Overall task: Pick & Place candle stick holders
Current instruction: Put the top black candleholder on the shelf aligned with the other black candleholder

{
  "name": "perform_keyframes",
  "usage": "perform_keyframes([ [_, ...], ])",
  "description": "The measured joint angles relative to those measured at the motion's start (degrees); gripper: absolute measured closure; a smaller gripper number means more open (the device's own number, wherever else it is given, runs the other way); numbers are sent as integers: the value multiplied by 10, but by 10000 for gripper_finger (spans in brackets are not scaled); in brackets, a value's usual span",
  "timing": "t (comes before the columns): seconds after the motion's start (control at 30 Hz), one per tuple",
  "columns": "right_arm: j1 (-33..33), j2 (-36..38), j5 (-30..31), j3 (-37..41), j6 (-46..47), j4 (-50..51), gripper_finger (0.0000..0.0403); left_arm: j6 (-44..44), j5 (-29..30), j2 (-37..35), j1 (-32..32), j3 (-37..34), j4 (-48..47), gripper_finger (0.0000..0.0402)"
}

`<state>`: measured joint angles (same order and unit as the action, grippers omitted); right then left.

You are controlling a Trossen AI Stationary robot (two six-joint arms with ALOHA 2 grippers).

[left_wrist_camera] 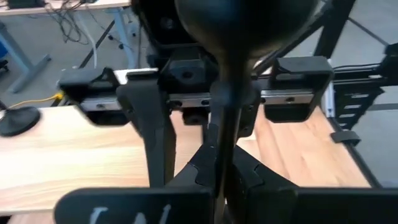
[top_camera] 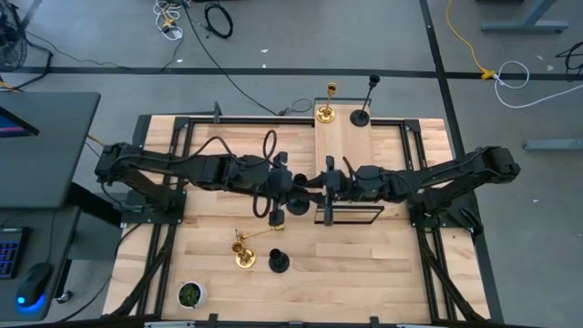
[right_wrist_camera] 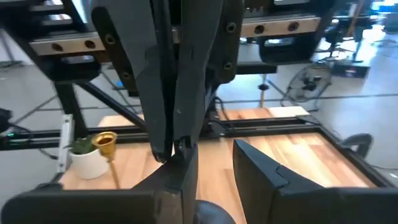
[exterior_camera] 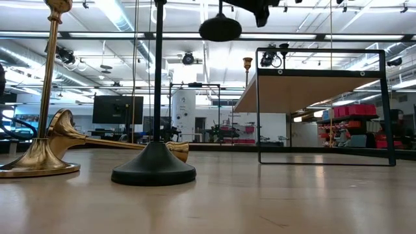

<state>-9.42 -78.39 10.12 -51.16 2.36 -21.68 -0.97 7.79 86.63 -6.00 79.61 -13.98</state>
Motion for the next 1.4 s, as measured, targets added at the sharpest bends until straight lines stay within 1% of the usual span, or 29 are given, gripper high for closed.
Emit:
perform_keyframes([
  [0.07, -3, -5, -8, 0, 4, -2, 300, 0, -6, 0, 2, 0, -3, 392],
  [0.2, -4, -3, -3, -1, 2, 25, 300, 0, -4, 3, 4, 0, -11, 392],
  [0.27, -4, 7, 12, -1, 2, 49, 300, 0, 3, 3, 5, 0, -16, 392],
  [0.33, -6, 16, 14, -1, 2, 65, 300, -1, 19, 2, 7, 0, -23, 392],
  [0.43, -7, 25, -14, -1, 9, 73, 300, -5, 38, 2, 9, 0, -25, 392],
  [0.53, -10, 21, -32, -1, 15, 61, 300, -4, 26, 2, 11, 0, -19, 392],
  [0.6, -12, 15, -21, -2, 11, 59, 301, -3, 17, 2, 11, 0, -20, 392],
  [0.77, -10, 15, 27, -1, 2, 65, 301, 1, 18, 2, 11, 0, -21, 392],
  [0.87, -10, 16, 29, -1, 1, 55, 301, 2, 16, 2, 10, 0, -21, 392],
  [0.97, -9, 16, 53, -1, -1, 79, 301, 3, 13, 2, 10, 0, -23, 392],
  [1.03, -8, 15, 59, -1, -1, 83, 301, 3, 10, 2, 10, 0, -22, 392],
  [1.17, -9, 15, 53, -1, 1, 66, 301, 3, 10, 2, 10, 0, -22, 392],
  [1.27, -9, 6, 50, -1, 0, 28, 301, 3, 11, 2, 10, 0, -18, 392],
  [1.4, -2, -18, 28, -1, -16, -23, 301, 3, 9, 1, 10, 2, -11, 391],
])
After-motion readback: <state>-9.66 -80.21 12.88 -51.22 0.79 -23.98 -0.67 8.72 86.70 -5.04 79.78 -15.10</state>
